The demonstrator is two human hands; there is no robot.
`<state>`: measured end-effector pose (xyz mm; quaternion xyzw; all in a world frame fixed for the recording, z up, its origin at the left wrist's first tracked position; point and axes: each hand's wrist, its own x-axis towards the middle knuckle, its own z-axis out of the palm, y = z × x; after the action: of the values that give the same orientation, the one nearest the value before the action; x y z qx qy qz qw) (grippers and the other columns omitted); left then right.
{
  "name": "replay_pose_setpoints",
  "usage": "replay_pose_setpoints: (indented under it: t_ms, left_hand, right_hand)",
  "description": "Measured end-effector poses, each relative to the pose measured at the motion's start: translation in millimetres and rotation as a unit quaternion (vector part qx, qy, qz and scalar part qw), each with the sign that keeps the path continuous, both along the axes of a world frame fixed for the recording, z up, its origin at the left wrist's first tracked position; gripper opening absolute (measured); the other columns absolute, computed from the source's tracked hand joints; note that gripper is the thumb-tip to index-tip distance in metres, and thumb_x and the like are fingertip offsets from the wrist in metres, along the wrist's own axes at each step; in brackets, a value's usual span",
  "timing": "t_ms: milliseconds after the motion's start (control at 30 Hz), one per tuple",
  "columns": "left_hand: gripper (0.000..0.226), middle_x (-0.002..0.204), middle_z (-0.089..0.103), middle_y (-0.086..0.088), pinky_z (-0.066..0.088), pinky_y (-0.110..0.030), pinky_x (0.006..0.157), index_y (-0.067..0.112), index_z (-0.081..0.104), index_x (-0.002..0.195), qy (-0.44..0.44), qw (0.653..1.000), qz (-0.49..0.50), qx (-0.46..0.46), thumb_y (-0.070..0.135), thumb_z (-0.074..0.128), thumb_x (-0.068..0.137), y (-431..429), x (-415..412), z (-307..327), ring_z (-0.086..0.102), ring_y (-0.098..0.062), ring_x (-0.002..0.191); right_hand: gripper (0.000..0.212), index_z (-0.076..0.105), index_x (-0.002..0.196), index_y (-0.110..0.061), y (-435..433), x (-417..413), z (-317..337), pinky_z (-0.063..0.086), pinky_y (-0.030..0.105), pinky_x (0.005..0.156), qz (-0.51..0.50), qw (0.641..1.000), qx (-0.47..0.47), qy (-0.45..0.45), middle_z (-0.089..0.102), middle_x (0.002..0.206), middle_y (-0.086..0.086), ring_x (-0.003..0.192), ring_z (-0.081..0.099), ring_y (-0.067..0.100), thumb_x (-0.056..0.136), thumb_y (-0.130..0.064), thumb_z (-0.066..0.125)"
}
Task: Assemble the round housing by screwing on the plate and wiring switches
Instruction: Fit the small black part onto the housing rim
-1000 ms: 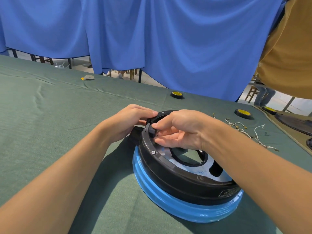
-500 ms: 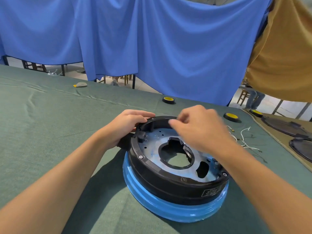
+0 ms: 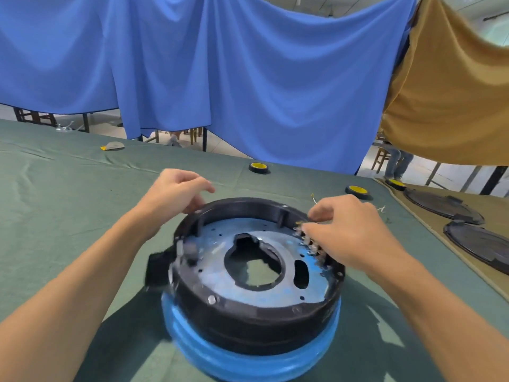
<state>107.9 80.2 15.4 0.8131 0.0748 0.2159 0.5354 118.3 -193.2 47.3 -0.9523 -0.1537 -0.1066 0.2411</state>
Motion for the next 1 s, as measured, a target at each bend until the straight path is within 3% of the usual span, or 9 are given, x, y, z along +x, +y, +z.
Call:
replay_pose_setpoints:
  t_ms: [100,233,367,467,567,700,867,933,1000]
  left_hand:
    - [0.024,0.041,0.05,0.003,0.041,-0.027,0.052,0.011,0.073,0.074,-0.02,0.999,0.046,0.016,0.016,0.059,0.093,7.8,0.7,0.1,0.045,-0.009,0.039]
    - [0.021,0.069,0.071,-0.001,0.047,-0.018,0.054,0.011,0.072,0.081,-0.009,0.999,-0.001,-0.033,0.012,0.058,0.097,4.4,-0.6,0.3,0.062,-0.005,0.057]
    - [0.019,0.107,0.074,-0.01,0.053,-0.028,0.095,0.006,0.069,0.1,0.019,0.988,-0.118,-0.1,0.011,0.051,0.1,-1.1,1.6,-1.8,0.07,-0.02,0.101]
    - [0.025,0.115,0.073,-0.005,0.052,-0.019,0.096,0.004,0.067,0.116,0.048,0.98,-0.172,-0.091,0.013,0.05,0.1,-3.0,1.9,-2.8,0.069,-0.011,0.107]
    - [0.024,0.112,0.075,0.006,0.054,-0.015,0.082,0.017,0.07,0.117,0.066,0.981,-0.18,-0.034,0.019,0.055,0.098,-0.7,-0.2,-4.1,0.07,-0.007,0.103]
    - [0.019,0.102,0.077,0.004,0.057,-0.021,0.071,0.024,0.073,0.109,0.075,0.985,-0.151,-0.047,0.022,0.062,0.094,-0.8,-3.1,-6.5,0.073,-0.013,0.092]
    - [0.014,0.092,0.078,-0.001,0.056,-0.02,0.061,0.021,0.078,0.094,0.073,0.991,-0.098,-0.048,0.021,0.064,0.094,-0.2,-4.2,-4.6,0.074,-0.013,0.077]
    - [0.014,0.093,0.078,-0.001,0.058,-0.026,0.071,0.02,0.079,0.094,0.081,0.992,-0.092,-0.025,0.024,0.065,0.093,-0.4,-4.1,-3.6,0.074,-0.015,0.082]
    - [0.013,0.092,0.077,-0.001,0.056,-0.031,0.08,0.02,0.079,0.093,0.083,0.994,-0.073,-0.002,0.027,0.068,0.092,-0.9,-4.5,-1.1,0.072,-0.018,0.085]
  right_hand:
    - [0.007,0.074,0.086,-0.024,8.6,7.3,-1.1,0.048,0.01,0.069,0.076,0.992,0.086,0.042,0.073,0.084,-0.011,0.082,0.066,0.001,0.085,-0.028,0.068]
    - [0.017,0.074,0.088,-0.021,9.5,5.9,-7.8,0.048,0.022,0.079,0.072,0.985,0.16,-0.009,0.072,0.084,-0.011,0.083,0.065,0.004,0.088,-0.035,0.065]
    - [0.034,0.065,0.101,-0.032,-5.2,-9.3,-9.1,0.044,0.031,0.077,0.012,0.999,0.03,0.024,0.066,0.085,-0.014,0.1,0.056,0.015,0.078,-0.058,0.061]
    - [0.036,0.06,0.116,-0.033,-7.7,-13.1,-13.3,0.04,0.031,0.072,0.019,0.997,-0.037,0.06,0.065,0.087,-0.012,0.106,0.053,0.02,0.081,-0.04,0.062]
    - [0.038,0.061,0.123,-0.03,-3.6,-4.3,-14.4,0.044,0.031,0.075,0.029,0.999,-0.004,0.038,0.065,0.067,-0.015,0.102,0.056,0.022,0.084,-0.029,0.064]
    - [0.03,0.07,0.109,-0.022,2.0,17.5,-12.6,0.048,0.023,0.061,0.027,0.989,0.127,0.069,0.07,0.076,-0.008,0.06,0.06,0.006,0.082,-0.034,0.075]
    - [0.027,0.073,0.086,-0.023,-6.5,20.8,-11.5,0.056,0.035,0.07,0.019,0.993,0.069,0.093,0.07,0.075,-0.005,0.074,0.064,0.013,0.078,-0.048,0.075]
    - [0.011,0.074,0.087,-0.024,-7.8,16.5,-13.8,0.055,0.034,0.069,0.031,0.996,0.029,0.078,0.07,0.073,-0.008,0.077,0.063,0.013,0.081,-0.033,0.072]
    - [0.017,0.074,0.094,-0.025,-7.5,15.9,-13.1,0.049,0.03,0.069,0.046,0.997,-0.003,0.061,0.069,0.075,-0.011,0.088,0.06,0.016,0.085,-0.016,0.063]
